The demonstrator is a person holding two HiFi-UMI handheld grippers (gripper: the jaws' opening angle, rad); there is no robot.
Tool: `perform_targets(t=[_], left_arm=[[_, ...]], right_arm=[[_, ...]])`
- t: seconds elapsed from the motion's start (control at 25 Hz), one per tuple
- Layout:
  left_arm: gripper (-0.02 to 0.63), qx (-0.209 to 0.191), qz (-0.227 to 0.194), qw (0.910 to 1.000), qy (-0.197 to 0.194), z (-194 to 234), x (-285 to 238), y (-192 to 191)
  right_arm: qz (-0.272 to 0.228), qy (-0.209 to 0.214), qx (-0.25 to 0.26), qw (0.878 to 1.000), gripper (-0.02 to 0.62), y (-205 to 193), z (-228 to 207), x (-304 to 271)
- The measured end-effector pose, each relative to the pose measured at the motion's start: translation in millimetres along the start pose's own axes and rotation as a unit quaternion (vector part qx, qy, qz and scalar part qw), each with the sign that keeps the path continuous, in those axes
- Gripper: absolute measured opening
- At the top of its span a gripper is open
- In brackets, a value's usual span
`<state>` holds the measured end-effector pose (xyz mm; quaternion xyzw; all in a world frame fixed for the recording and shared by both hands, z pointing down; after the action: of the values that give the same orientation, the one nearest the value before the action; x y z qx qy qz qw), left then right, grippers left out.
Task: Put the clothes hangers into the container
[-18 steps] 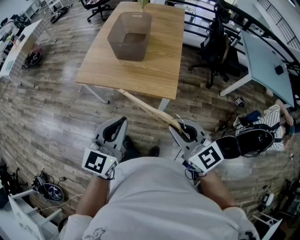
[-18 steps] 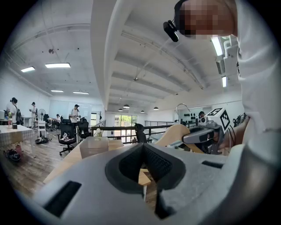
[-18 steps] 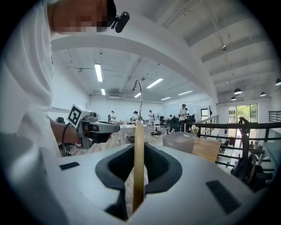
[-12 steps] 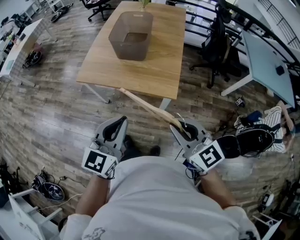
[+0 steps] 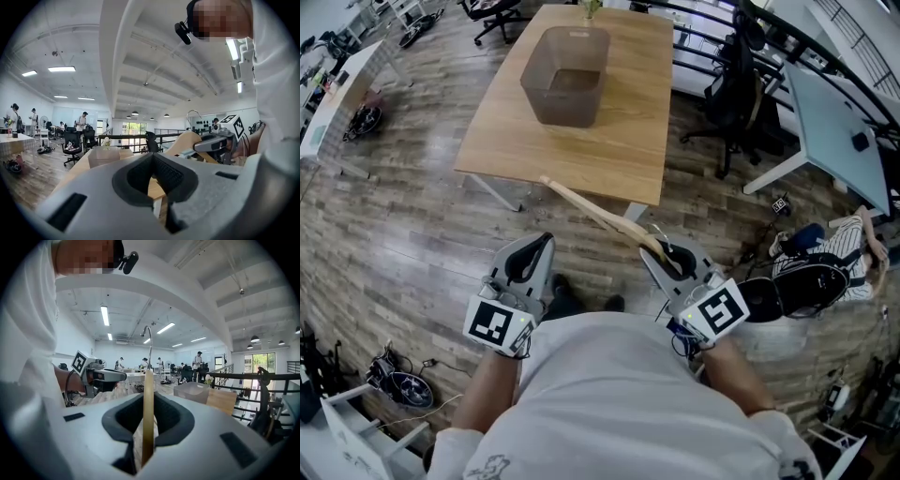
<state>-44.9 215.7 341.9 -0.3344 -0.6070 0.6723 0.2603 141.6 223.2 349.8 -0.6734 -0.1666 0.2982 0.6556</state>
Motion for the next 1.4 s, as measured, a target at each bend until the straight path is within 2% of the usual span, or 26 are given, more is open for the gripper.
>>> perform_targets(t=[0.2, 0.64, 0.8, 1.08, 1.4], left_arm=[[0.006, 0.003, -0.002, 1.0, -0.006, 33.2, -3.0, -0.6], [0.006, 0.001, -0.006, 0.9992, -0.039, 145.1, 2.8, 10.1], [0.006, 0.0, -0.005, 0.9989, -0.046, 173.3, 7.6, 11.7], [0.006, 0.008, 0.004, 0.9989, -0.047, 187.4, -3.0, 5.3], [0.006, 0.007, 0.01, 0.9997, -0.02, 184.0, -48.4, 8.4]], right_arm=[[0.004, -0.01, -0.001, 1.0, 0.061, 5.2, -4.1, -29.6], [0.016, -0.047, -0.002, 0.999, 0.06, 33.2, -1.6, -127.6], [0.015, -0.057, -0.005, 0.998, 0.061, 39.1, 0.7, -153.3], [0.018, -0.057, -0.011, 0.998, 0.061, 38.5, -12.6, -170.7], [0.012, -0.031, -0.013, 0.999, 0.061, 32.5, -71.3, -178.8]])
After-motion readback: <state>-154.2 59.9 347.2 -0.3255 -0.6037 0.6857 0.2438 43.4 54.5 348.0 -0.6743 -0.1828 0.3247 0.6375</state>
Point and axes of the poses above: the fingertips, and each gripper's own axes: x backward along the fingers, z to its left, y out of its top, the point moved 3 cm from there along x, backward along the fingers, and after that the axes turned 1 degree about x, right-handed, at the moved point
